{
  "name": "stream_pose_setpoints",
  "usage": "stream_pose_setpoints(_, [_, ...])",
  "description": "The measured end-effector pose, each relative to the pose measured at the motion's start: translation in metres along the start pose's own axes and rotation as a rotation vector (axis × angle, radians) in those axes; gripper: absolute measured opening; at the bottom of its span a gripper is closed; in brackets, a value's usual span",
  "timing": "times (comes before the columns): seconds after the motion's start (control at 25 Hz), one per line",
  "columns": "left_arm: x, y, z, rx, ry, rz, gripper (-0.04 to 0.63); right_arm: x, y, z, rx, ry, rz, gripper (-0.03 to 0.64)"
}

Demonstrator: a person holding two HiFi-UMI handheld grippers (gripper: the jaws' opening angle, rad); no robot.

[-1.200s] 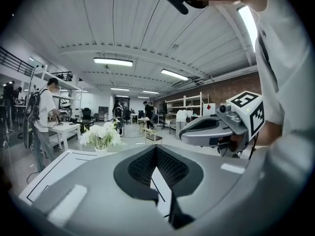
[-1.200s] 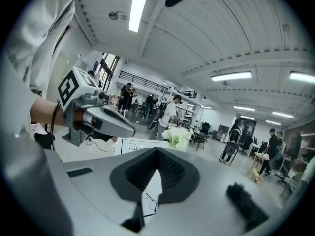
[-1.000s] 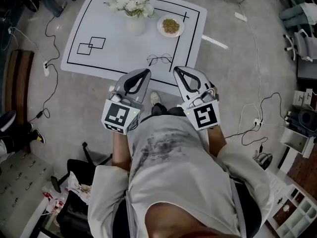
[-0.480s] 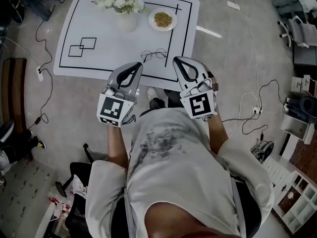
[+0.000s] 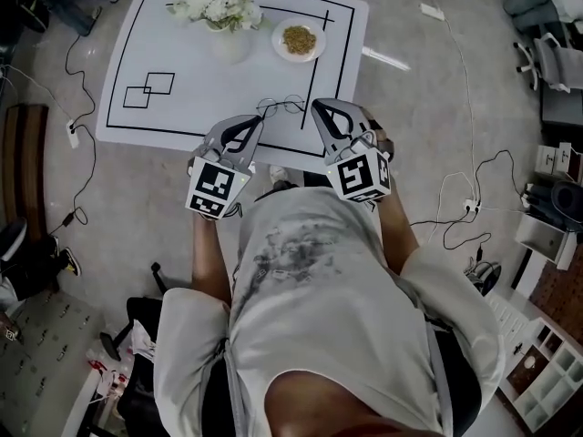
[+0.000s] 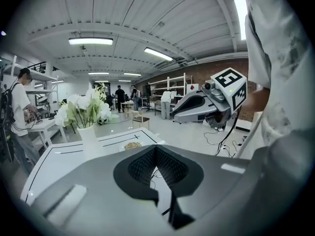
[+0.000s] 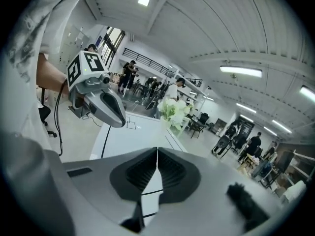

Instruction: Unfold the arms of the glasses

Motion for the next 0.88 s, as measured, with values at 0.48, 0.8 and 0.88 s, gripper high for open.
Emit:
stream_pose_setpoints(0.48, [0.016,0.043,-0.029,0.120,-0.005,0.006,0.011,0.014,0.039,-0.030,0.042,-0.133,-0.030,0.017])
stream_pose_setpoints(0.8, [0.020,0.076,-0.039,0.203,0.006,0.018,0.023,0.025,0.060,-0.045,0.073,-0.197,-0.026,0.017])
stream_pose_setpoints(0.88, [0.022,0.081,-0.041,0.214,0.012,0.018,0.031,0.028,0.066,-0.048,0.082,-0.213,-0.026,0.017])
Point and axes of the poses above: the fingertips, and each gripper's own axes: z backward along the fingers, x to its left, y out of its underside, the point moved 1 cm from there along z, backward along the fingers, and after that the axes turned 11 degrees about -x, right-handed, at the moved point
